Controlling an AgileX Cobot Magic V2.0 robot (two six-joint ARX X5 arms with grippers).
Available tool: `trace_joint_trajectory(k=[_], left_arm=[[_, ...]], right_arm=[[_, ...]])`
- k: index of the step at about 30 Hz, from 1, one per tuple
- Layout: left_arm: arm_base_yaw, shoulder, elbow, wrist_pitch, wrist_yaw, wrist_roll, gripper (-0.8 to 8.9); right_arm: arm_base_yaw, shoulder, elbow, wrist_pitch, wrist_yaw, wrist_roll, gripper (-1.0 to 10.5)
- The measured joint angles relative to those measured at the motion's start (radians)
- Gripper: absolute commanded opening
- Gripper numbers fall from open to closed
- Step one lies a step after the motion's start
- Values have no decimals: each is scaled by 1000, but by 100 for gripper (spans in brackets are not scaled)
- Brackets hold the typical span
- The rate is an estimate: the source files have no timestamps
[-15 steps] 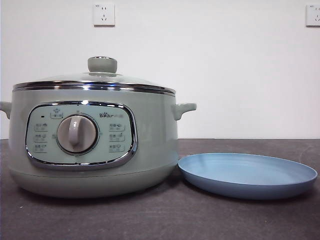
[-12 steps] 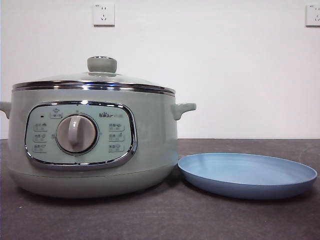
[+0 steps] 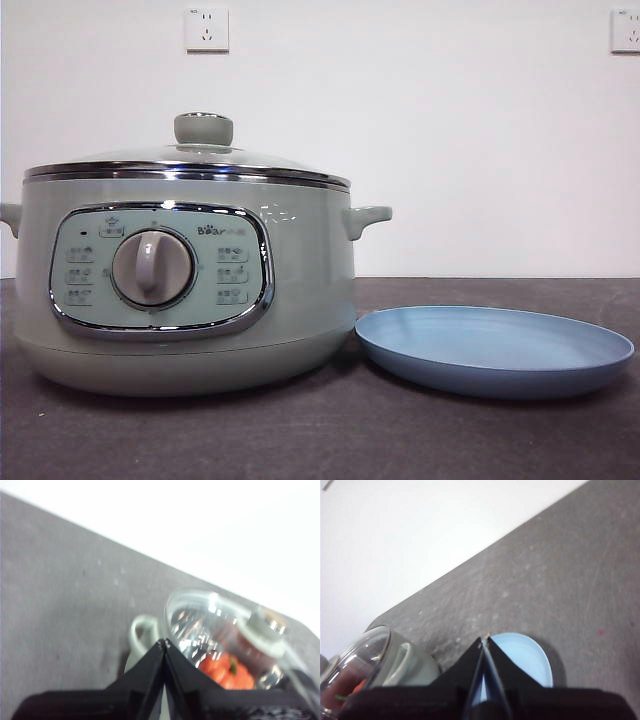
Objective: Take the pumpkin out from the steamer,put the pumpkin in the blue plate,close the lid
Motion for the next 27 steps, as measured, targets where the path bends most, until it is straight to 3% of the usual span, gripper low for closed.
trace_joint_trajectory(k=[5, 10, 18, 27], left_arm=[[0, 123, 94, -1, 2, 21, -8], [0, 268, 201, -4, 38, 101, -8], [0, 494, 397, -16, 166, 225, -8], [0, 680, 560, -49, 337, 268, 18]], right_arm=[[0, 112, 122, -5, 0, -65, -8], [0, 237, 248, -6, -13, -144, -2], [0, 446, 465, -60, -122, -299, 0], [0, 663, 670, -225, -298, -473, 32]])
